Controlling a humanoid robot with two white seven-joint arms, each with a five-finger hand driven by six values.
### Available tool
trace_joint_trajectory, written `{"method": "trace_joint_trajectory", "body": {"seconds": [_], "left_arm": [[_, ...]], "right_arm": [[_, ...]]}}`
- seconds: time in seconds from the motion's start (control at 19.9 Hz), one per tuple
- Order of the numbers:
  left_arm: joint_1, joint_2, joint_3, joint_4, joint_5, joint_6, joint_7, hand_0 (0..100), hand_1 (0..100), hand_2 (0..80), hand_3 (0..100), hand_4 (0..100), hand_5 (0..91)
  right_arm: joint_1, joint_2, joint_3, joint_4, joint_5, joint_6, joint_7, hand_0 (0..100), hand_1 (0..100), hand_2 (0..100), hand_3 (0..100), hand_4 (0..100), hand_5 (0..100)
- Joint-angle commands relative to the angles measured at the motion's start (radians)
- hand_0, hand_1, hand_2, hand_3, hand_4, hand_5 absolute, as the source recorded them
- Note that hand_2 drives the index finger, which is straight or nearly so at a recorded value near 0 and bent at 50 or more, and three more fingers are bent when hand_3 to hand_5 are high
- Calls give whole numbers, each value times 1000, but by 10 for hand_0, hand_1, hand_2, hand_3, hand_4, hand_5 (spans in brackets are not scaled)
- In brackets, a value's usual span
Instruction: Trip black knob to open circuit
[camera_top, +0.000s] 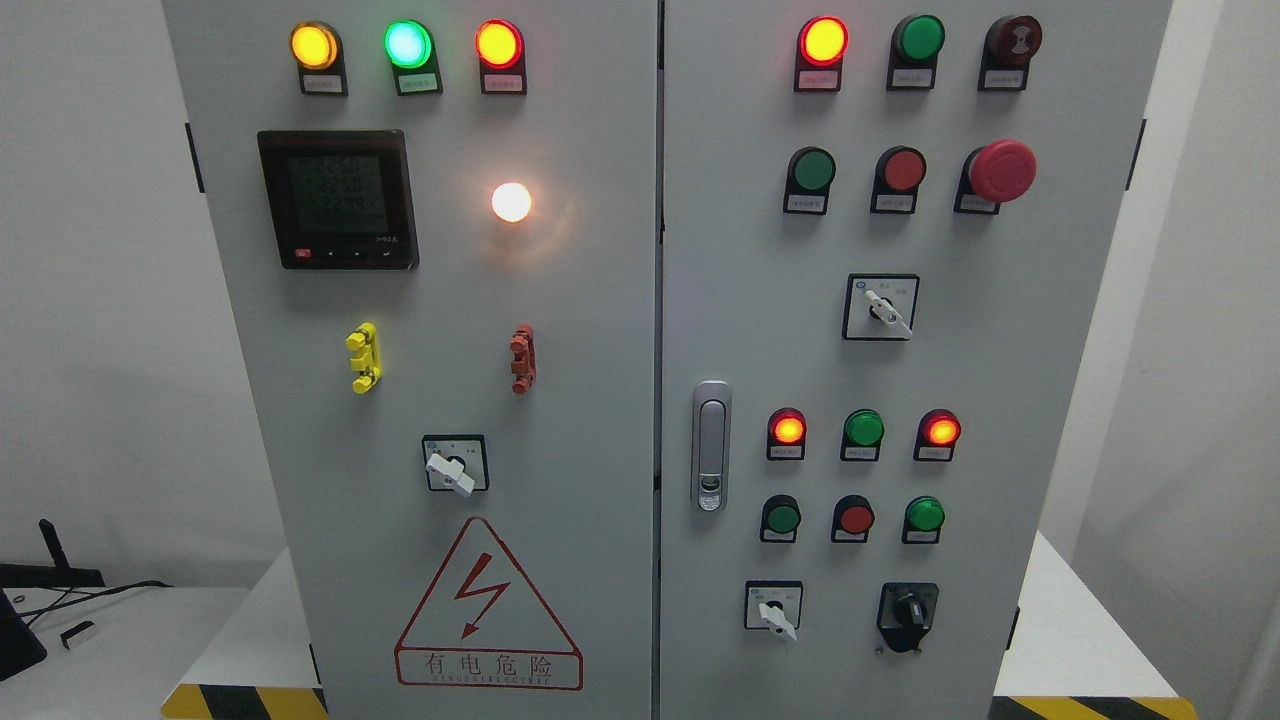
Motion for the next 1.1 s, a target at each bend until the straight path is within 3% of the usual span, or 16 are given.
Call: {"method": "trace_joint_trajectory", "body": {"seconds": [0.0,0.15,0.3,0.45,0.75,1.05], "left_arm": [[0,-1,0,0,-31,-1,-1,120,389,0,0,0,0],[0,0,0,0,-31,-1,-1,120,389,0,0,0,0],[0,0,0,0,-31,-1,-1,120,389,0,0,0,0],[0,0,0,0,-31,-1,-1,120,389,0,0,0,0],[0,0,0,0,-31,-1,-1,120,389,0,0,0,0],[0,-1,0,0,-31,-1,-1,120,389,0,0,0,0]], "right_arm": [[-33,11,-60,-348,-3,56,-14,215,577,403,579,493,450],[-85,4,-60,-376,-1,90,-33,224,575,405,587,499,458],[-161,-30,-60,-387,-3,141,-71,230,573,408,590,503,462],[-256,-53,-67,-385,-3,212,-80,232,573,412,591,504,464],[-466,-53,-98,-379,-3,360,-85,231,582,431,629,540,482],[-589,-53,-95,-347,-3,426,-87,237,584,442,705,636,593]]}}
